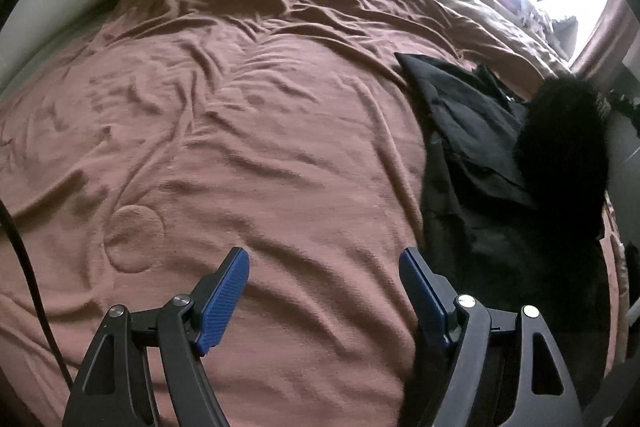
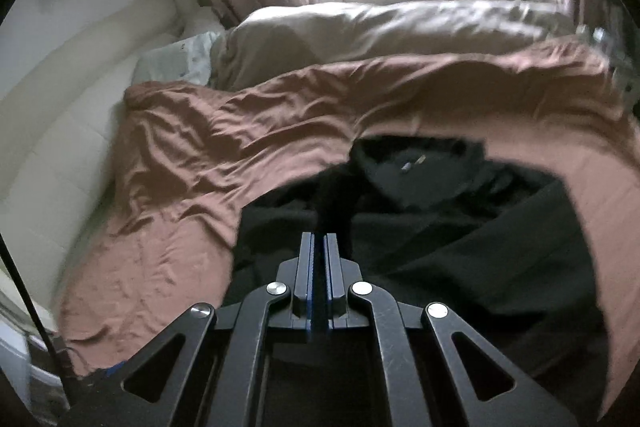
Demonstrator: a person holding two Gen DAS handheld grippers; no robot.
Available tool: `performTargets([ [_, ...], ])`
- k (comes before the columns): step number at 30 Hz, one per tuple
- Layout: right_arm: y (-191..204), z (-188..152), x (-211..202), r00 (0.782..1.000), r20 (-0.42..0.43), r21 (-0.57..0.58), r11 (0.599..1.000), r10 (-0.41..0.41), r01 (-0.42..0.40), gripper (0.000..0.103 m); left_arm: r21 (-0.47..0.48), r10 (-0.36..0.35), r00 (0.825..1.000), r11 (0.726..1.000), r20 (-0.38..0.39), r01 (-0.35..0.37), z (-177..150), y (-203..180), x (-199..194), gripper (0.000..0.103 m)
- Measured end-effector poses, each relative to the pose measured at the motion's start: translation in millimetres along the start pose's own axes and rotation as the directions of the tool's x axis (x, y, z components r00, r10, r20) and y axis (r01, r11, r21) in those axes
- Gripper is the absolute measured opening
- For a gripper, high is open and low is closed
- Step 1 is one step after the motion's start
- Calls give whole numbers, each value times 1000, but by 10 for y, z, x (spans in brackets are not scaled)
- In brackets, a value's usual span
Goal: Fold large clothes
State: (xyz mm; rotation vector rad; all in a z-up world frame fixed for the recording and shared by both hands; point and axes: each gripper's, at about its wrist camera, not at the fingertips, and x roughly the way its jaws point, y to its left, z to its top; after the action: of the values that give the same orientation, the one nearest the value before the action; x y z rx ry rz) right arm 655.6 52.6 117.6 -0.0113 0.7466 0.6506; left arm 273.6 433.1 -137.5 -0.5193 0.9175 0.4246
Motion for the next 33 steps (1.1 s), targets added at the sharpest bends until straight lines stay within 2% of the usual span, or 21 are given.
performTargets([
  [1, -10, 9, 18, 1000, -12, 7, 1000, 16, -16, 2, -1, -1, 1000, 1000, 1, 1, 2, 6, -5, 78],
  [2, -33, -6, 41, 999, -28, 8, 999, 36, -36, 9, -2, -2, 1000, 1000, 2, 2, 6, -1, -10, 78],
  [3, -64, -27, 69, 996, -56, 8, 998, 67, -66, 34, -2, -4, 1000, 1000, 3, 4, 17, -11, -6, 78],
  [4, -97, -64, 94, 992, -77, 10, 995, 98, -98, 53, -3, -7, 1000, 1000, 4, 7, 25, -37, -13, 78],
  [5, -123, -108, 90, 989, -83, 8, 993, 119, -119, 84, -1, -11, 1000, 1000, 4, 11, 37, -54, -13, 78],
  [6, -172, -138, 70, 990, -82, -8, 993, 117, -118, 87, 3, -16, 1000, 1000, 5, 16, 43, -91, -18, 78],
  [11, -495, -287, 30, 992, -111, -29, 997, 65, -69, 87, 49, -30, 999, 998, 12, 29, 106, -357, -54, 78],
  [19, -1232, -365, -450, 1000, -24, -7, 1000, 1, -1, 87, 110, -63, 998, 992, 18, 61, 309, -919, -3, 78],
  [21, -1456, -357, -569, 999, -8, 5, 999, -47, 47, 87, 121, -74, 997, 990, 21, 71, 387, -1060, 27, 78],
  [29, -2129, -444, -766, 982, 0, 65, 980, -188, 188, 87, 140, -122, 992, 983, 34, 116, 910, -1733, 239, 78],
  [31, -2320, -494, -762, 976, -13, 75, 973, -218, 218, 83, 149, -119, 992, 983, 44, 111, 1071, -1899, 302, 79],
  [33, -2299, -568, -639, 970, -35, 78, 967, -240, 242, 76, 151, -122, 992, 982, 42, 114, 1249, -2068, 407, 79],
])
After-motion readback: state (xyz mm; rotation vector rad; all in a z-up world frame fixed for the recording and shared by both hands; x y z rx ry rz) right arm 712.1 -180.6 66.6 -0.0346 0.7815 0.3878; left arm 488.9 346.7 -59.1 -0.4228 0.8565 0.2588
